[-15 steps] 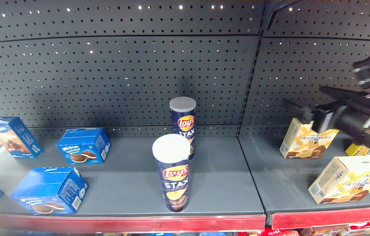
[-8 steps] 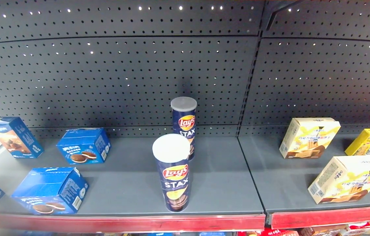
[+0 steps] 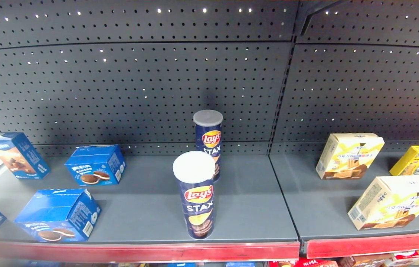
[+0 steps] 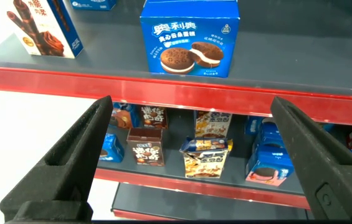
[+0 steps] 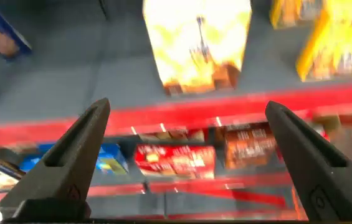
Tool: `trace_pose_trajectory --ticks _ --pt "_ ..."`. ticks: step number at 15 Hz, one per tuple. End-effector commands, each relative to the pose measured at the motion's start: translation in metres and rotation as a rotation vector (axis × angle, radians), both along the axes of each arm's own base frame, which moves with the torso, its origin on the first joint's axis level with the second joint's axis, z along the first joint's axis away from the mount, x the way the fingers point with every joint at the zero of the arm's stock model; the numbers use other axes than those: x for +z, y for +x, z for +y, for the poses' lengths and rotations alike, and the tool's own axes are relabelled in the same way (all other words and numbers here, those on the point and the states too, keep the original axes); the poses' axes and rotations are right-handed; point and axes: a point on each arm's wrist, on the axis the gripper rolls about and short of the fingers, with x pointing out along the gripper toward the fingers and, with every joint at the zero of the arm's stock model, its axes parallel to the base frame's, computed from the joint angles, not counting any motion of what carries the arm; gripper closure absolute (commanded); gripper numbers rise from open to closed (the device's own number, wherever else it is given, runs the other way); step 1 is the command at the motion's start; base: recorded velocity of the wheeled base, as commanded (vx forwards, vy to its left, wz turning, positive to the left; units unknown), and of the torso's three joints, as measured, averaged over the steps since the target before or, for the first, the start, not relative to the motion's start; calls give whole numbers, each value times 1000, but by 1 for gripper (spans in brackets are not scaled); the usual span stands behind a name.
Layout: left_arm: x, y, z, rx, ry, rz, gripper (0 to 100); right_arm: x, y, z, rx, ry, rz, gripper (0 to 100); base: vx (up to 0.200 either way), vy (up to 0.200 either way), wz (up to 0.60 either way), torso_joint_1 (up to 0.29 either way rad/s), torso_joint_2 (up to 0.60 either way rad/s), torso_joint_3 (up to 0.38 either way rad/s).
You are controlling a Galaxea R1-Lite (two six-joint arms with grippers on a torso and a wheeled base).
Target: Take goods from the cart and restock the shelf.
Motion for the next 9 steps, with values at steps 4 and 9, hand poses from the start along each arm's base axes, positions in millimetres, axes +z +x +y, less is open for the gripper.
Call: trace_pose_trajectory --ticks 4,9 --pt "0 0 0 1 0 2 0 -51 -10 4 56 -50 -124 0 0 0 0 0 0 0" --pt "0 0 0 1 0 2 0 -53 -13 3 34 -127 -161 0 0 0 0 0 0 0"
